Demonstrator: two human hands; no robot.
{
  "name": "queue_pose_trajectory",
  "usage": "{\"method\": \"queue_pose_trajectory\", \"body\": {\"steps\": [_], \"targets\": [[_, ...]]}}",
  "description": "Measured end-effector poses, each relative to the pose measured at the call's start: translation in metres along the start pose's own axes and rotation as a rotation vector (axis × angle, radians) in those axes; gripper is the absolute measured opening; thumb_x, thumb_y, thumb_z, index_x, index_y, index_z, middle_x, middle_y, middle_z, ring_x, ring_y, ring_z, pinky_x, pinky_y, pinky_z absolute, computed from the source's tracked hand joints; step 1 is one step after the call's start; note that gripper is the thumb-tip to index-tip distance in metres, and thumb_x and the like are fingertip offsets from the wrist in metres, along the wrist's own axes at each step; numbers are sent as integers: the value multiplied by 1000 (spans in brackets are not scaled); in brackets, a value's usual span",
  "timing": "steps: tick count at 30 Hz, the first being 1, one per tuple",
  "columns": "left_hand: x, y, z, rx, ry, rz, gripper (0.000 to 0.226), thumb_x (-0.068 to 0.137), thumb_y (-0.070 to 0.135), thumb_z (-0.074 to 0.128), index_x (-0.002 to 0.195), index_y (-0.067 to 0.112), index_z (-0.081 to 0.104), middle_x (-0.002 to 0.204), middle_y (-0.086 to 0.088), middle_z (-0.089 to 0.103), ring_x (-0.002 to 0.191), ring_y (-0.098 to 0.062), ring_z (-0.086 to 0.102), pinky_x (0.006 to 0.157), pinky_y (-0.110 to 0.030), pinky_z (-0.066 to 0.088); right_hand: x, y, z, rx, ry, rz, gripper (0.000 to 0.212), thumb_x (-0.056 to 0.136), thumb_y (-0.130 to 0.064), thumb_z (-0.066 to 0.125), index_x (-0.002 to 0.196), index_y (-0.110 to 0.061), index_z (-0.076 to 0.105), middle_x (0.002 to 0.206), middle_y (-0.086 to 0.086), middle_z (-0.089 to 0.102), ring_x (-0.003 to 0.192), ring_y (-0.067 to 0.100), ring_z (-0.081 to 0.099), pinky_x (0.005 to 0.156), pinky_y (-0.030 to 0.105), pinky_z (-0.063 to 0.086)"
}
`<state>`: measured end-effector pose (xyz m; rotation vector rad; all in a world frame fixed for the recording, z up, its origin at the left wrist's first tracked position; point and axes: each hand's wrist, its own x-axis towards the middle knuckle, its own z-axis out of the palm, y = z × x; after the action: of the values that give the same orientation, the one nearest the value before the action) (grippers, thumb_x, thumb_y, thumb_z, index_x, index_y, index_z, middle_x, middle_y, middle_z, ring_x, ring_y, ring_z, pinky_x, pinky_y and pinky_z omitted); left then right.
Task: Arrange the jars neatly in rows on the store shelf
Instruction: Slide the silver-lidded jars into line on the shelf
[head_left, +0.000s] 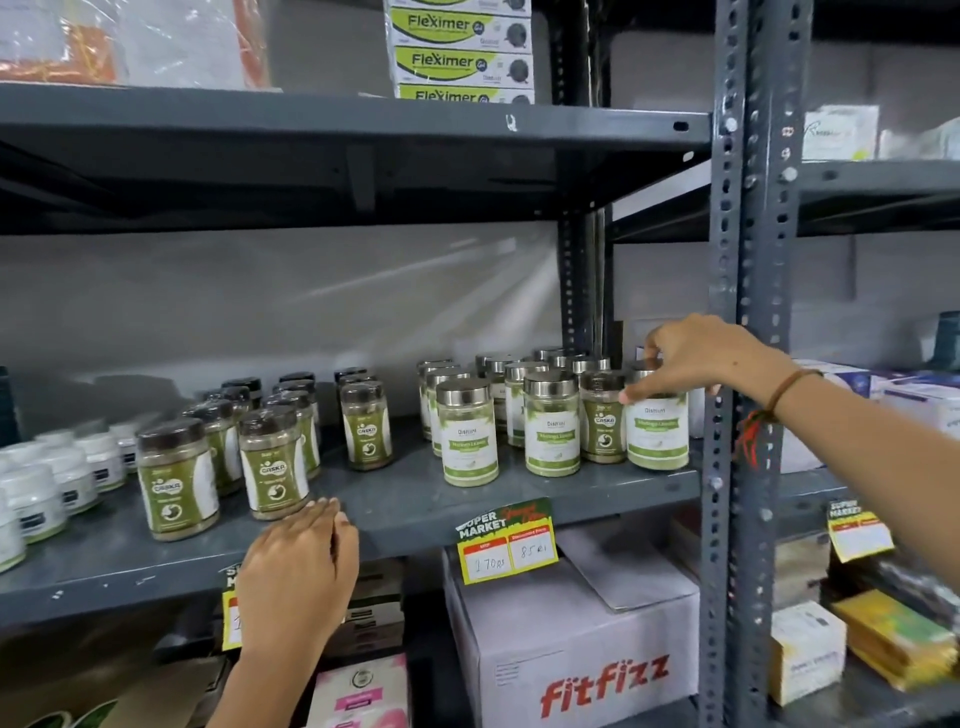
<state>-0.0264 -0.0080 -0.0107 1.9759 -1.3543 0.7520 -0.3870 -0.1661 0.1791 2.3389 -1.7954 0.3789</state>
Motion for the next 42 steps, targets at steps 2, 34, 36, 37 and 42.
{"method": "queue_pose_trajectory", "body": {"steps": [2, 34, 36, 37, 42], "targets": [[0, -1, 1, 1, 6, 1, 42, 89, 29, 42, 94, 5, 76, 96, -10, 75, 86, -27, 71, 78, -39, 53, 4, -1, 3, -27, -10, 16, 89, 53, -83, 67, 107, -12, 70, 74, 0, 72, 55, 19, 72, 53, 28, 57], [1, -8, 9, -4, 14, 47, 48, 89, 33, 38, 99, 5, 75, 101, -9, 74, 98, -24, 69, 88, -42, 52, 33, -33, 10, 52, -123, -233, 79, 82, -52, 71, 148, -23, 39, 153, 5, 43, 137, 26, 44, 110, 41, 39], [2, -10, 11, 5, 12, 55, 48, 89, 34, 38, 101, 7, 75, 102, -8, 74, 99, -23, 69, 89, -41, 51, 38, -34, 13, 33, -202, -219, 82, 82, -50, 72, 150, -24, 36, 156, 2, 39, 140, 24, 41, 112, 40, 36], [2, -10, 10, 10, 12, 54, 48, 89, 34, 38, 101, 7, 75, 102, -8, 74, 99, -23, 69, 88, -41, 51, 40, -34, 14, 26, -226, -212, 82, 81, -51, 72, 150, -25, 36, 156, 1, 38, 140, 23, 40, 112, 41, 36], [2, -7, 7, 24, 28, 45, 46, 89, 33, 39, 99, 9, 76, 99, -7, 75, 94, -24, 70, 81, -40, 53, 47, -30, 18, 110, -281, -197, 72, 82, -42, 75, 145, -25, 43, 150, -2, 43, 126, 19, 48, 93, 28, 46]]}}
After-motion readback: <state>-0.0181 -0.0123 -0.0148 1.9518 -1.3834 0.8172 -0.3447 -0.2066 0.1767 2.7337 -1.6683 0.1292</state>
